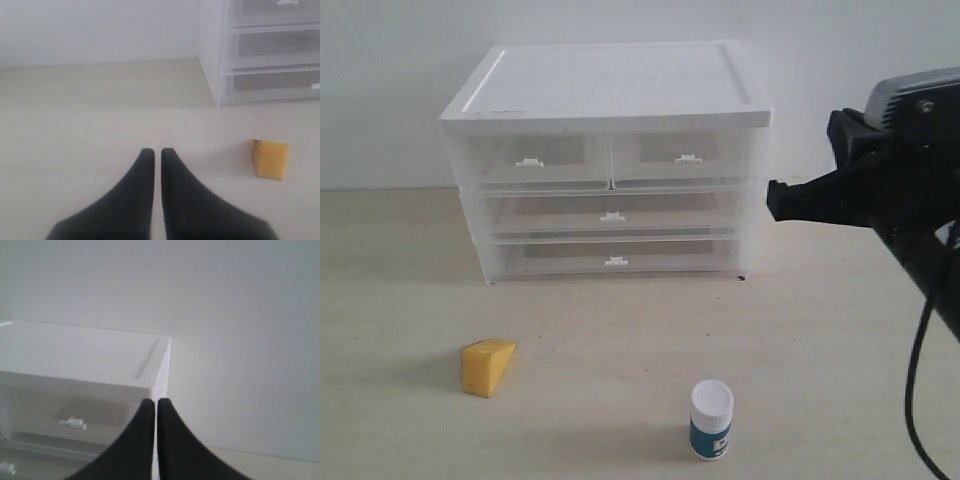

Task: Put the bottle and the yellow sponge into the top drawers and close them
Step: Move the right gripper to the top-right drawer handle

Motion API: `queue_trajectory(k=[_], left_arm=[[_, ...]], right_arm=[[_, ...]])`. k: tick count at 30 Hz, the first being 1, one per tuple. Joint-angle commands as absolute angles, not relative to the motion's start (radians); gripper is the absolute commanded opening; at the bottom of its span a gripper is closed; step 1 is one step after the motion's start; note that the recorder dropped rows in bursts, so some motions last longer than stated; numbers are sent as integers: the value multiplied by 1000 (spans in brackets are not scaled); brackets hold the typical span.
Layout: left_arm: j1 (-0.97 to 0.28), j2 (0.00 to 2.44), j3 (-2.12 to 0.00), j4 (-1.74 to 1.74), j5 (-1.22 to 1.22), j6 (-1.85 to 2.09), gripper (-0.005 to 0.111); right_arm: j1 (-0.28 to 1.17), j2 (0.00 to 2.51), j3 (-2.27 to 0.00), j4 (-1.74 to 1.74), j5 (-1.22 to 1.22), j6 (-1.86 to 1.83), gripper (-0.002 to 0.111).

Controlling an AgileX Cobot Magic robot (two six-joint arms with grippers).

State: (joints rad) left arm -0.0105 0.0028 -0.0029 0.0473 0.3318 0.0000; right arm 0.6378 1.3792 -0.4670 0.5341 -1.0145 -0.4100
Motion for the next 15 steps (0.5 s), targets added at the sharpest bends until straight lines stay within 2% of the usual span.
queue_trajectory(k=[1, 15], left_arm=[[-10, 0, 0, 41, 319, 0, 4], [-10, 0, 0, 41, 317, 0, 4]], right_arm=[[651, 1467, -491, 486, -1048, -297, 0], [651, 1708, -578, 365, -1121, -152, 0]])
